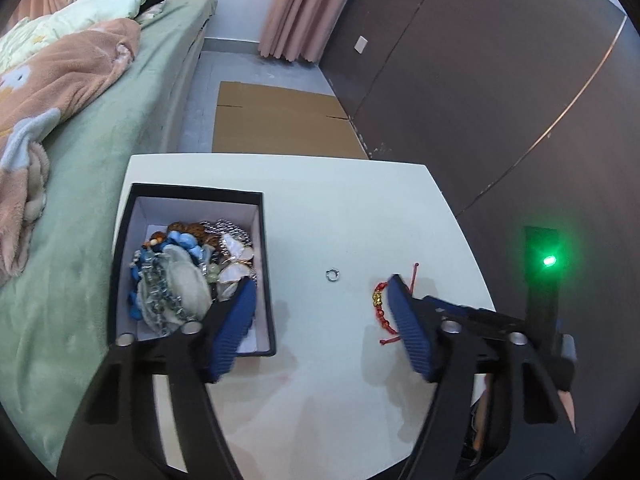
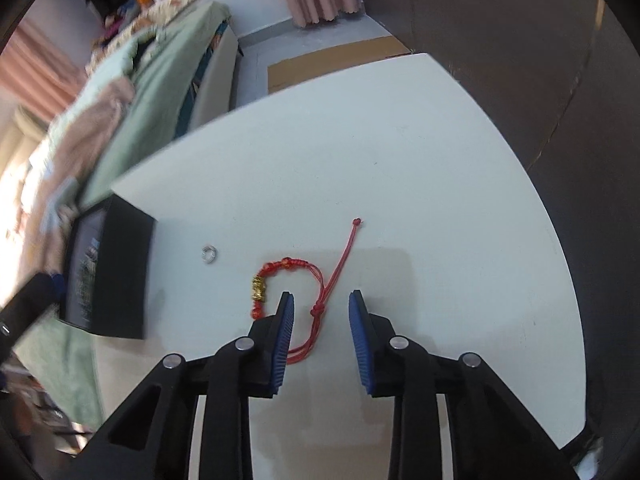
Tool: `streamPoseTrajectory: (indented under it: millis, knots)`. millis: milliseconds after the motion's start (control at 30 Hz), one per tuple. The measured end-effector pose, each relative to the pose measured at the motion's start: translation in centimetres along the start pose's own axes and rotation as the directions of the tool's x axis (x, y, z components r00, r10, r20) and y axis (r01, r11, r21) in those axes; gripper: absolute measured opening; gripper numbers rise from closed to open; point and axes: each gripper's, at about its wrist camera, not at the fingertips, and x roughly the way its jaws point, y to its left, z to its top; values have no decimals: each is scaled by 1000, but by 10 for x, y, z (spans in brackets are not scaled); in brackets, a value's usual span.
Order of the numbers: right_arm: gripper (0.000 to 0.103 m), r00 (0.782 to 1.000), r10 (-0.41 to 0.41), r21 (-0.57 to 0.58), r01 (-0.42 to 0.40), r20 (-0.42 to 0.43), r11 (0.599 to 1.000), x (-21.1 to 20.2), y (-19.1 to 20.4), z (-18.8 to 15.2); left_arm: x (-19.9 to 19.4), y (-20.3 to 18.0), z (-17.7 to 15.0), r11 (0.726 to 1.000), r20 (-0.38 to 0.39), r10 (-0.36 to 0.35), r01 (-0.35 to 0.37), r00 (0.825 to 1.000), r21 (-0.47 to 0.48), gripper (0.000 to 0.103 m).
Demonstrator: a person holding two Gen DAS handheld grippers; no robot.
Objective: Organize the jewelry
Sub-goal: 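Close the right gripper on the red string bracelet, then lift the red bracelet with the right gripper while the left gripper grasps the silver ring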
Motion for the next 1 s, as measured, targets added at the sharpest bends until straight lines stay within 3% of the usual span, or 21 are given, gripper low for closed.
streamPoseTrajectory:
  millis: [67,133,300,467,667,1000]
  knots:
    - [20,999,-33,-24,33,-8,999,0,3,1,4,-1,2,1000,-6,-9,9,1000,-10,55]
    - [6,999,-31,-17,31,-15,999,-1,0,3,9,-3,5,1000,-13,6,-6,1000,-10,47]
    - [5,999,53,26,-53,10,998,-16,-15,11,31,-11,10,1000,-69,11,-11,998,3,32]
    - [5,994,97,51,-99,47,994,-32,-30,19,53,-23,12,999,-125,27,-24,992,27,31]
    - [5,991,113,72,-118,75,990,-43,-43,26,81,-29,20,993,-190,112,-102,975,64,31]
    - [5,986,131,113,-142,100,983,-52,-69,35,106,-52,14,960,-183,243,-209,953,187,31]
